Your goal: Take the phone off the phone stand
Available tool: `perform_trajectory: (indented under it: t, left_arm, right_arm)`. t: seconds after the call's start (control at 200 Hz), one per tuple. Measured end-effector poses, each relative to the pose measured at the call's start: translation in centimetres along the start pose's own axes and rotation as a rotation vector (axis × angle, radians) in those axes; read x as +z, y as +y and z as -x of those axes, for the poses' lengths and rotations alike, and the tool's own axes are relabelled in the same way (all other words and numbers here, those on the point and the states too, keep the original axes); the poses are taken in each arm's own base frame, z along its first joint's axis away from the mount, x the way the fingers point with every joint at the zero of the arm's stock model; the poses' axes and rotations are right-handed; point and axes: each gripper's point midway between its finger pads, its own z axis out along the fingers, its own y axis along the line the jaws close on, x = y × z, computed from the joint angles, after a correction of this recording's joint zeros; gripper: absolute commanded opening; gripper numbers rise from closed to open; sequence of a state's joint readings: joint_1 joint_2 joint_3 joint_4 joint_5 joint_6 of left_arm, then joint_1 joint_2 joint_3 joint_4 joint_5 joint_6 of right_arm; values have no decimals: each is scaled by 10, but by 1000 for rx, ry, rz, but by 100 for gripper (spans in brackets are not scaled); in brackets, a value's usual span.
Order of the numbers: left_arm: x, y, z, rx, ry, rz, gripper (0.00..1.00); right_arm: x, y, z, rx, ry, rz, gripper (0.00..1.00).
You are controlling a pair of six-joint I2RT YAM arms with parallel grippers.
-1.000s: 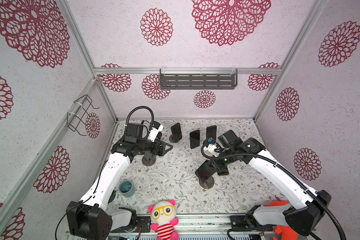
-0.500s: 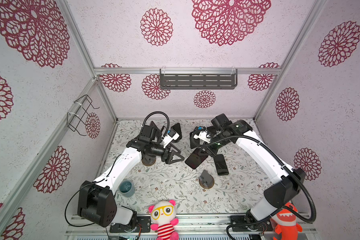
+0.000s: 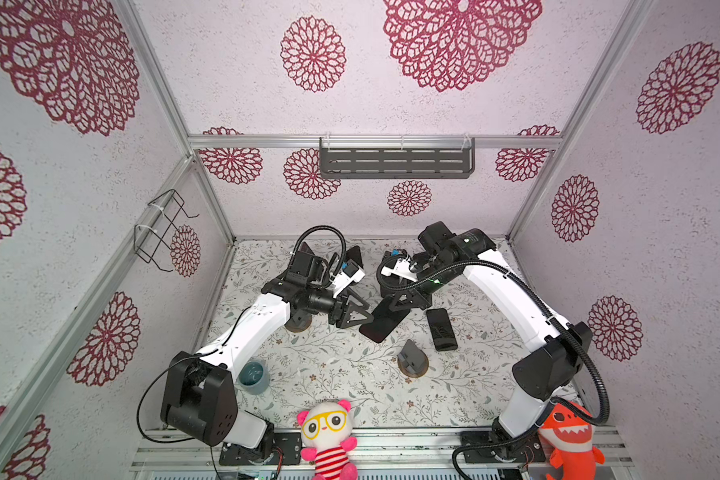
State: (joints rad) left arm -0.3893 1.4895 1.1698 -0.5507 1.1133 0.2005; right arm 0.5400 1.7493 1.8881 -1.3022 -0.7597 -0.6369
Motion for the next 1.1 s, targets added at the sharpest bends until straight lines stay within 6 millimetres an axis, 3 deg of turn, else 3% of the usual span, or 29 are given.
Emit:
perform_trajectory:
  t: [0.335, 0.49, 0.56, 0.696, 0.761, 0.851, 0.896, 1.011, 1.101]
  left_arm:
    - [8, 0, -7, 3, 9, -10, 26]
    - [8, 2, -8, 5, 11, 1, 15]
    - [9, -1, -7, 28, 8, -16, 0]
    - [11, -3, -7, 49, 4, -24, 0]
    - [11, -3, -8, 42, 5, -23, 0]
    - [11, 1, -9, 23, 13, -1, 0]
    - [12, 3, -11, 12, 18, 10, 0]
    - [12, 8, -15, -10, 27, 34, 0]
    - [13, 12, -16, -23, 25, 53, 0]
  right_arm:
    - [4, -1, 10, -23, -27, 43, 2]
    - [5, 0, 9, -21, -24, 57, 5]
    - [6, 0, 9, -31, -25, 58, 7]
    - [5, 0, 9, -27, -29, 70, 15]
    - [5, -1, 8, -27, -27, 70, 25]
    - [6, -4, 12, -30, -37, 67, 54]
    - [5, -5, 13, -21, -43, 65, 62]
    - [1, -11, 15, -6, -60, 47, 70]
    - [-7, -31, 14, 56, -89, -17, 71]
